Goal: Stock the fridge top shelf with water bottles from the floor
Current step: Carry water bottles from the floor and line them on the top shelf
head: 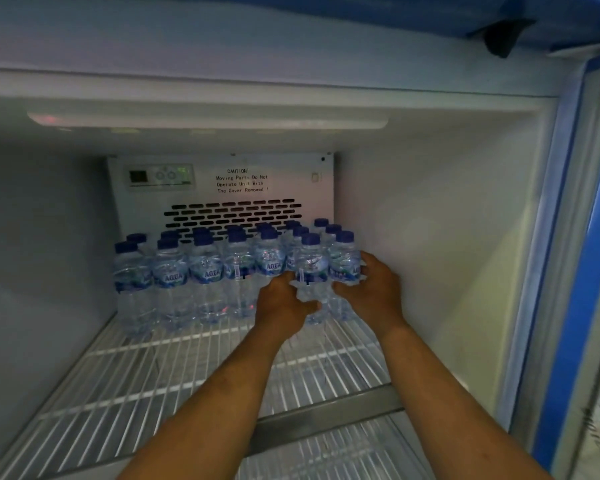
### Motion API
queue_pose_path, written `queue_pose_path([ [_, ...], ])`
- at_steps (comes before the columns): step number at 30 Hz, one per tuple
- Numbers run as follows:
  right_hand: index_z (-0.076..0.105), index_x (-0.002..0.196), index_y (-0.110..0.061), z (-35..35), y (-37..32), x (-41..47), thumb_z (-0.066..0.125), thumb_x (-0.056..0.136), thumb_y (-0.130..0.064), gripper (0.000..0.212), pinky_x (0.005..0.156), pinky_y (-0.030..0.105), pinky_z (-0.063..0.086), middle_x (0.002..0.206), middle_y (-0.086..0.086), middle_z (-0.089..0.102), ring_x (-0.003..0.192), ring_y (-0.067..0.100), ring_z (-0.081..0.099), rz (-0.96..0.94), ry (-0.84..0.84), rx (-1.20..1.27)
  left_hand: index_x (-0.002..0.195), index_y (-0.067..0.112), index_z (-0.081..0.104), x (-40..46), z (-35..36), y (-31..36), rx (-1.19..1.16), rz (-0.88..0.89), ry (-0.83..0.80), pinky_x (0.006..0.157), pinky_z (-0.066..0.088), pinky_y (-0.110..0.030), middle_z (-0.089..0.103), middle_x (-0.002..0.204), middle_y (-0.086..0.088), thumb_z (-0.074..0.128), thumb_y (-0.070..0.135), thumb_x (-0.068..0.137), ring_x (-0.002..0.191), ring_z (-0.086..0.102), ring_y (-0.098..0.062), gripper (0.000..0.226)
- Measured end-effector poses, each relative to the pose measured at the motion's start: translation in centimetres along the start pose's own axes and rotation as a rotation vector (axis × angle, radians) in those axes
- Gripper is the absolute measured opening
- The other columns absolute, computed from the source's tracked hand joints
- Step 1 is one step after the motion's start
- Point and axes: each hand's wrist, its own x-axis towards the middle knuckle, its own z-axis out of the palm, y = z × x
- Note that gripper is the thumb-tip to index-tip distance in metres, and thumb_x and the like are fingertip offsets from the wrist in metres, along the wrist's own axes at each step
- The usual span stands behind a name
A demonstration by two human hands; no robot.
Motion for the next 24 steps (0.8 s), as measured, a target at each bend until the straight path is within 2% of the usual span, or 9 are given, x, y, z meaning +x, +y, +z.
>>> queue_pose_path([
  [3,0.064,0.105,-0.033,0.13,0.14,-0.01,0.083,0.068,-0.011,0.046,0.081,0.029,0.058,0.097,-0.012,0.072,0.088,0.009,0.069,0.025,-0.015,-0.001,0.131,0.011,0.055,-0.14,0.00,-0.02,-0.007,-0.008,0.016,0.079,0.047,-0.021,0.064,0.121,-0.008,0.087,0.021,0.072,0.094,0.056,-0.012,0.068],
  [6,0.065,0.118,-0.025,0.06,0.26,-0.01,0.082,0.067,-0.009,0.056,0.082,0.027,0.056,0.104,-0.008,0.073,0.092,0.010,0.069,0.068,-0.060,-0.012,0.131,0.012,0.054,-0.21,-0.03,0.04,-0.023,-0.012,0.012,0.079,0.046,-0.021,0.064,0.119,-0.006,0.087,0.020,0.072,0.094,0.055,-0.011,0.068],
  [10,0.067,0.115,-0.023,-0.07,0.46,-0.11,0.081,0.068,-0.012,0.051,0.081,0.027,0.056,0.103,-0.007,0.073,0.091,0.011,0.069,0.078,-0.062,-0.027,0.129,0.018,0.056,-0.31,-0.09,0.18,-0.003,-0.015,0.004,0.075,0.047,-0.021,0.065,0.119,-0.005,0.088,0.024,0.071,0.093,0.057,-0.011,0.066],
  [13,0.067,0.114,-0.023,-0.13,0.36,-0.14,0.081,0.068,-0.014,0.049,0.079,0.027,0.056,0.101,-0.008,0.073,0.090,0.011,0.069,0.081,-0.062,-0.033,0.123,0.016,0.060,-0.38,-0.23,0.37,-0.005,-0.009,0.003,0.072,0.046,-0.019,0.066,0.102,0.003,0.087,0.022,0.072,0.086,0.057,-0.008,0.059],
  [16,0.067,0.112,-0.023,-0.16,0.07,-0.23,0.082,0.069,-0.014,0.047,0.073,0.020,0.053,0.099,-0.009,0.073,0.087,0.008,0.069,0.084,-0.062,-0.038,0.124,0.014,0.060,-0.46,-0.40,0.49,-0.008,-0.019,-0.005,0.064,0.045,-0.013,0.055,0.083,0.015,0.087,0.020,0.073,0.075,0.054,-0.001,0.057],
  [19,0.066,0.106,-0.028,-0.22,-0.20,-0.38,0.082,0.069,-0.015,0.043,0.067,0.014,0.049,0.092,-0.015,0.070,0.082,0.002,0.067,0.082,-0.057,-0.038,0.115,0.014,0.064,-0.46,-0.49,0.41,0.014,-0.019,-0.007,0.053,0.041,-0.003,0.064,0.088,0.010,0.087,0.021,0.072,0.068,0.051,0.009,0.049],
  [21,0.065,0.106,-0.030,-0.29,-0.28,-0.47,0.082,0.069,-0.014,0.044,0.067,0.011,0.047,0.090,-0.017,0.068,0.081,0.001,0.066,0.086,-0.060,-0.043,0.116,0.013,0.065,-0.51,-0.49,0.42,0.022,-0.021,-0.002,0.056,0.043,-0.005,0.064,0.088,0.010,0.087,0.022,0.072,0.069,0.052,0.007,0.050],
  [24,0.064,0.106,-0.031,-0.40,-0.37,-0.56,0.082,0.070,-0.014,0.044,0.066,0.010,0.045,0.090,-0.017,0.067,0.081,0.002,0.065,0.093,-0.072,-0.064,0.124,0.011,0.062,-0.74,-0.45,0.72,0.021,-0.027,-0.008,0.071,0.045,-0.018,0.063,0.094,0.009,0.086,0.021,0.074,0.080,0.055,-0.004,0.056],
])
